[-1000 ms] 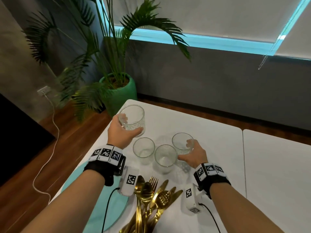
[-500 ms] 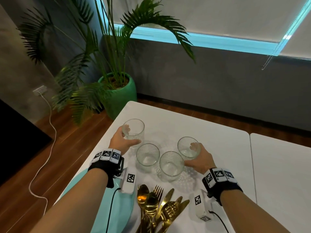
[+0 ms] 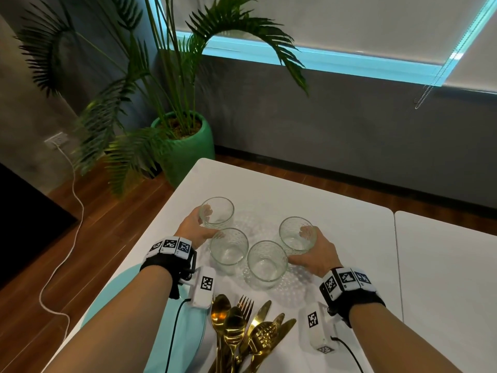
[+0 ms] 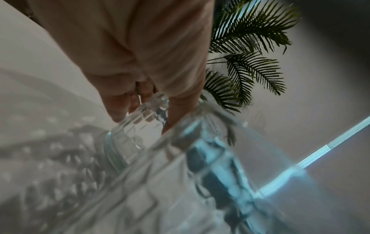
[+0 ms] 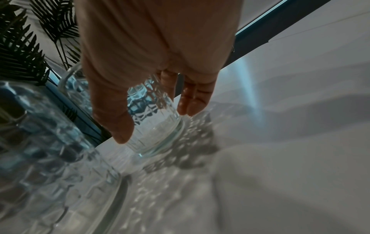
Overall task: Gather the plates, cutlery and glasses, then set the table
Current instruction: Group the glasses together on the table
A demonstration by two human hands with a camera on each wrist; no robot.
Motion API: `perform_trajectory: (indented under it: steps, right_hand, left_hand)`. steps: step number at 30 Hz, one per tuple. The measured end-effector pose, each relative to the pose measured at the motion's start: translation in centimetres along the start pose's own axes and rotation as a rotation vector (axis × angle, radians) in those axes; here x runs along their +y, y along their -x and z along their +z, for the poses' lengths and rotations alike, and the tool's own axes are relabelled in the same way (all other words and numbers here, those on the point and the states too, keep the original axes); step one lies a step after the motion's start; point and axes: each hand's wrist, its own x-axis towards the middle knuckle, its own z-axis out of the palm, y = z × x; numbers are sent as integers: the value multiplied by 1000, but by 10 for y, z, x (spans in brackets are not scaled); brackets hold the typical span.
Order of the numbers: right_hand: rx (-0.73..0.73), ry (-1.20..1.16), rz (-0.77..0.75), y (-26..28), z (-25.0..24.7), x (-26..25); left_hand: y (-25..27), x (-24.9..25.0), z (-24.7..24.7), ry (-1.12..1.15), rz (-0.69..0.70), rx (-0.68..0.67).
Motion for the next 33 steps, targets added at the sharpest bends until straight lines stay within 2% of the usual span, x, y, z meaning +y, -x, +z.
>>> perform_trajectory:
  steps: [6, 12, 17, 23, 28, 33]
  right_hand:
    - [-2, -3, 5, 4, -1, -3]
    - [-23, -10, -4, 5, -1, -6]
    - [-51, -34, -5, 1, 2, -8]
    - [-101, 30, -46, -4, 5, -12]
    - [-118, 73, -71, -4, 8, -11]
    - [-121, 40, -62, -6, 11, -9]
  left_hand:
    - [-9, -8, 0, -84, 4, -79]
    - [5, -2, -5, -100, -12, -47]
    - [5, 2, -2, 38, -16, -19]
    - [5, 5, 5, 69, -23, -154]
    - [2, 4, 7, 124, -68, -214]
    - [3, 1, 6, 112, -55, -239]
